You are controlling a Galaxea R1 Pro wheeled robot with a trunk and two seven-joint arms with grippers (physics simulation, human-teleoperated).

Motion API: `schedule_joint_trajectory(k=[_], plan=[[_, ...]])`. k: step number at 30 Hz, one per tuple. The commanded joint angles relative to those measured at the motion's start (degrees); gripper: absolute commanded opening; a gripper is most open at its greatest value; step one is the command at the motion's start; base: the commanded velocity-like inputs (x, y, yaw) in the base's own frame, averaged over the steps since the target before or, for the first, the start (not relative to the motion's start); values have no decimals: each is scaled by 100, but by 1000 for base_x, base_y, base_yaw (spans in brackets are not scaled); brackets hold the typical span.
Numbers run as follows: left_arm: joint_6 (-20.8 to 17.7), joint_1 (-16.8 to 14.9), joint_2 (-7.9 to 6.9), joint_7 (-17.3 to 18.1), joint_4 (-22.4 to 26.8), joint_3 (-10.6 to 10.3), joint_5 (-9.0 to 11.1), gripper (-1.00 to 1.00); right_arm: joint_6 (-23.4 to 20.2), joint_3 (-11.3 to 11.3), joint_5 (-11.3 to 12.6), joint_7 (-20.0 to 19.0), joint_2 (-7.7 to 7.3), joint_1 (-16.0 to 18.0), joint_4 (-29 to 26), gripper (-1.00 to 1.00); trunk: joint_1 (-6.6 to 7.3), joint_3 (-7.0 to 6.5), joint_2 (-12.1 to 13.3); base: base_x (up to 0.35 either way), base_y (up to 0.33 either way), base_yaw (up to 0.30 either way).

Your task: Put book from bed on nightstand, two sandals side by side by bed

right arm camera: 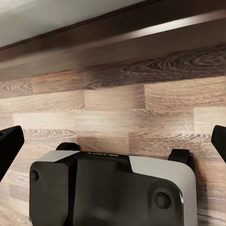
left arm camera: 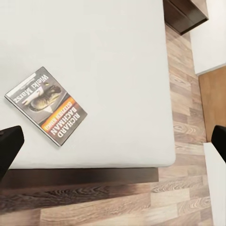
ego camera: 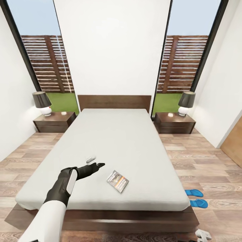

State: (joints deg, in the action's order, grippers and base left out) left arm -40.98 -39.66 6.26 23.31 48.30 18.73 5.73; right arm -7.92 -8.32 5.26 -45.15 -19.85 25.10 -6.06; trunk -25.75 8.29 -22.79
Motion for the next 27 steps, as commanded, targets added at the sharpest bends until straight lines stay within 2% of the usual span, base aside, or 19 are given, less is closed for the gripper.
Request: schedule_joint_trajectory(k=[1, 27], plan=[[-50, -6, 10, -2, 4, 25, 43, 100, -60, -8, 55, -20, -2, 4, -1, 100, -3, 22, -13, 0, 0, 0], [-53, -6, 68, -2, 4, 17, 48, 100, -60, -9, 63, -27, -2, 4, -1, 100, -3, 257, -13, 0, 0, 0]])
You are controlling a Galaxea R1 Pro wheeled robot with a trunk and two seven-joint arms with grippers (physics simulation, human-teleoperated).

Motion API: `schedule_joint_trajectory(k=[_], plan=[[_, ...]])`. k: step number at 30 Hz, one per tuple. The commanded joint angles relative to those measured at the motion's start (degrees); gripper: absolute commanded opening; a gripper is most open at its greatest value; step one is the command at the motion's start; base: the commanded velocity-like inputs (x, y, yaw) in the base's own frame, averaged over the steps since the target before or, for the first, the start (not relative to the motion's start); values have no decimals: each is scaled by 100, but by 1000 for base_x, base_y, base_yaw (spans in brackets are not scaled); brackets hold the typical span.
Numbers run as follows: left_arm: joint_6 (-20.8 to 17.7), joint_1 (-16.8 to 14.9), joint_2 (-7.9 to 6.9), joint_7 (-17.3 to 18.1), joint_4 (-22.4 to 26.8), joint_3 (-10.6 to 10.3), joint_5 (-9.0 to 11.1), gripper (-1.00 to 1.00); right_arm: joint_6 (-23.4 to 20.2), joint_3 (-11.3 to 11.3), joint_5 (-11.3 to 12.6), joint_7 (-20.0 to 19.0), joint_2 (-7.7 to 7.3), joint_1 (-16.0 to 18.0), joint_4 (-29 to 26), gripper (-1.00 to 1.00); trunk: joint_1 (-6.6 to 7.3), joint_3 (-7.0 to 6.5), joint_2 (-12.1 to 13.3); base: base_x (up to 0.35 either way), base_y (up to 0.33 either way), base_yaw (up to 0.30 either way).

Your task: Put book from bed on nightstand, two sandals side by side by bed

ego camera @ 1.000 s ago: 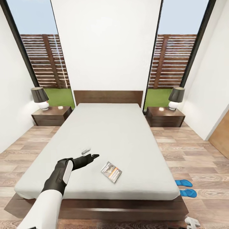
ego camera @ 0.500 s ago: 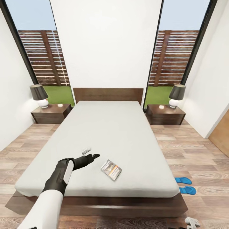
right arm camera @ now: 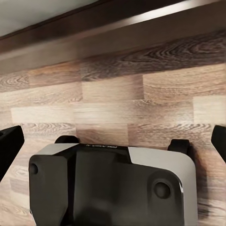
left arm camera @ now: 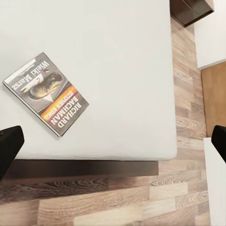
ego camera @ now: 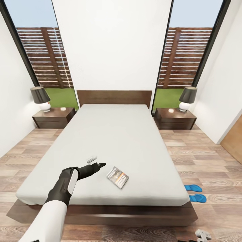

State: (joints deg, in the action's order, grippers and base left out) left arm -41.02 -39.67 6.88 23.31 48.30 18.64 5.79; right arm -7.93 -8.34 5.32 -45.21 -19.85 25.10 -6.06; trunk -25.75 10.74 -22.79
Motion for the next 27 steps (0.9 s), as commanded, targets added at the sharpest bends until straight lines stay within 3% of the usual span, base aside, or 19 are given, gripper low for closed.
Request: schedule_joint_trajectory(k=[1, 27], plan=[[-50, -6, 7, -1, 4, 26, 40, 100, -60, -9, 56, -18, -2, 4, -1, 100, -3, 21, -12, 0, 0, 0], [-52, -6, 7, 7, -5, 25, 45, 100, -57, -8, 53, -14, -2, 4, -1, 100, -3, 256, -12, 0, 0, 0]])
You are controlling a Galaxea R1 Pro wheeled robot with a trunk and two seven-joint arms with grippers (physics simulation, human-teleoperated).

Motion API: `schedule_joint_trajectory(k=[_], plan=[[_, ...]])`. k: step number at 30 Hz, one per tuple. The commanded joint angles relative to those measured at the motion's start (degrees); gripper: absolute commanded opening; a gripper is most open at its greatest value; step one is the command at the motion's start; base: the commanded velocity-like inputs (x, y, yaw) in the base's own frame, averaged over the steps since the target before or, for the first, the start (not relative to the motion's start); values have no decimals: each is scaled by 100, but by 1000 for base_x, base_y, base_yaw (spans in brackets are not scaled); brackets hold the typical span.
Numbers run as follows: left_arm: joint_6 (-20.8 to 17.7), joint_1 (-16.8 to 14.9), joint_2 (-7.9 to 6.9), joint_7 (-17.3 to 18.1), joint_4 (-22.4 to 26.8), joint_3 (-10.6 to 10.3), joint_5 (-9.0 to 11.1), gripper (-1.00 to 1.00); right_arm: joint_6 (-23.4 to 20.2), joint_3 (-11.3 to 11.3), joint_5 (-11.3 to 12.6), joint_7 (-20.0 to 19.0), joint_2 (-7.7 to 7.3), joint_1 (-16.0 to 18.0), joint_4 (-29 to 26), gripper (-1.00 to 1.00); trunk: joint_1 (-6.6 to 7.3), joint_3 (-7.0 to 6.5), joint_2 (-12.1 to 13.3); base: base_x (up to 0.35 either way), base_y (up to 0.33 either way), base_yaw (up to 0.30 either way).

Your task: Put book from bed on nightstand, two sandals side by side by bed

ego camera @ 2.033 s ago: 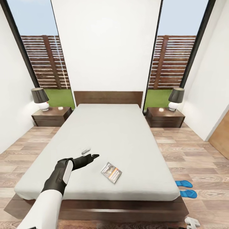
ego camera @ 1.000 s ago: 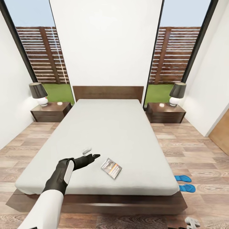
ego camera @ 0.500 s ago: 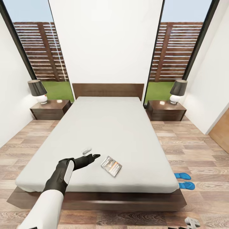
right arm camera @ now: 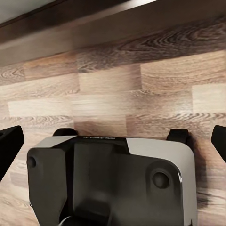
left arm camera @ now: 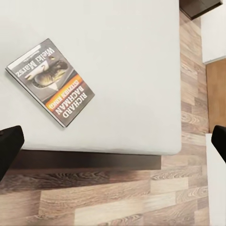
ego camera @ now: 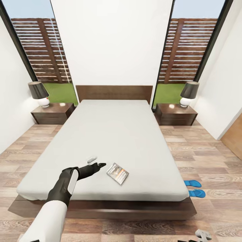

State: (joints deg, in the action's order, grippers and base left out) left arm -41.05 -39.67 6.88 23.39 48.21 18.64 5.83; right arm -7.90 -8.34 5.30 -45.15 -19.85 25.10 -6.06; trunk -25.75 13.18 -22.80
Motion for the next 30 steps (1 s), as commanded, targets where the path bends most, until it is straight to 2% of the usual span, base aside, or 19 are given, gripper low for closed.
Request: schedule_joint_trajectory(k=[1, 22, 30], plan=[[-48, -6, 7, -2, 4, 26, 41, 100, -57, -7, 54, -21, -2, 3, -1, 100, -3, 20, -12, 0, 0, 0], [-44, -6, 7, -1, 4, 26, 41, 100, -58, -8, 59, -25, -2, 3, -1, 100, -3, 210, -12, 120, -10, 0], [-44, -6, 7, -1, 4, 26, 41, 100, -59, -7, 59, -28, -2, 3, -1, 100, -3, 283, -12, 19, -4, 0]])
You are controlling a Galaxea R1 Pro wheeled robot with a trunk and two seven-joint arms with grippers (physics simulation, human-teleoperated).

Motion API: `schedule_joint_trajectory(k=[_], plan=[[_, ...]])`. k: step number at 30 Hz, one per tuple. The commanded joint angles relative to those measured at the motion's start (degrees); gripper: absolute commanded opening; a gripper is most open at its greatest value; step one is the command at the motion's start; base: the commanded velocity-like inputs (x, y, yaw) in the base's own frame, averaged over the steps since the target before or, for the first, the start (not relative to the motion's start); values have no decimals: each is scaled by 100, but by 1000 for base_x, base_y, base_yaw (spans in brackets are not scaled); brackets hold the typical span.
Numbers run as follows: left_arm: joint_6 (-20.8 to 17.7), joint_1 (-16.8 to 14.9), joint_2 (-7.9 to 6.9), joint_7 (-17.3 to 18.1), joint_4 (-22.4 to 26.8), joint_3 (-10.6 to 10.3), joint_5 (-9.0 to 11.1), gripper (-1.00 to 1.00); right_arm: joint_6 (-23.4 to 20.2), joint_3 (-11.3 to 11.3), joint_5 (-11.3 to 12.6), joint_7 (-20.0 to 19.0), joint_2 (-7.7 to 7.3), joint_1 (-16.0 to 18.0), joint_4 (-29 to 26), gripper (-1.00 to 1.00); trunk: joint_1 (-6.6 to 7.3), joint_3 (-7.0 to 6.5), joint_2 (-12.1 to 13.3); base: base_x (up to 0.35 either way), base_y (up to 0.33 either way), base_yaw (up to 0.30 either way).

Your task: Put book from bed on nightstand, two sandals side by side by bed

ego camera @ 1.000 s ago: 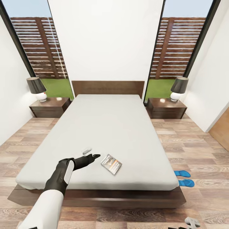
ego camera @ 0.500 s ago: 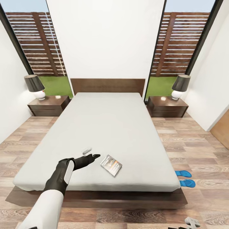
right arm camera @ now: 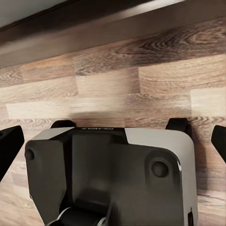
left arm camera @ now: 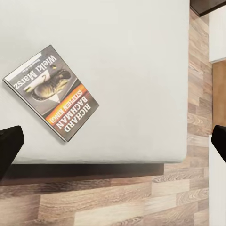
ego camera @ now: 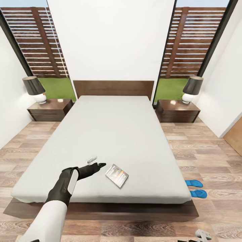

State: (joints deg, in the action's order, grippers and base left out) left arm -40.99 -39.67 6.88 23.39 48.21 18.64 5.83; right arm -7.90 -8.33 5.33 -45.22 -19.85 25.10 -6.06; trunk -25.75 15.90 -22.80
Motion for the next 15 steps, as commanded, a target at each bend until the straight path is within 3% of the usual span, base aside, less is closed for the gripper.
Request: schedule_joint_trajectory(k=[1, 15], plan=[[-50, -6, 7, -1, 4, 26, 41, 100, -61, -7, 56, -21, -2, 3, -1, 100, -3, 20, -11, 1, 0, 0], [-53, -6, 7, 8, 4, 30, 49, 100, -63, -9, 56, -47, -2, 3, -1, 100, -3, 38, -11, 0, 0, 0]])
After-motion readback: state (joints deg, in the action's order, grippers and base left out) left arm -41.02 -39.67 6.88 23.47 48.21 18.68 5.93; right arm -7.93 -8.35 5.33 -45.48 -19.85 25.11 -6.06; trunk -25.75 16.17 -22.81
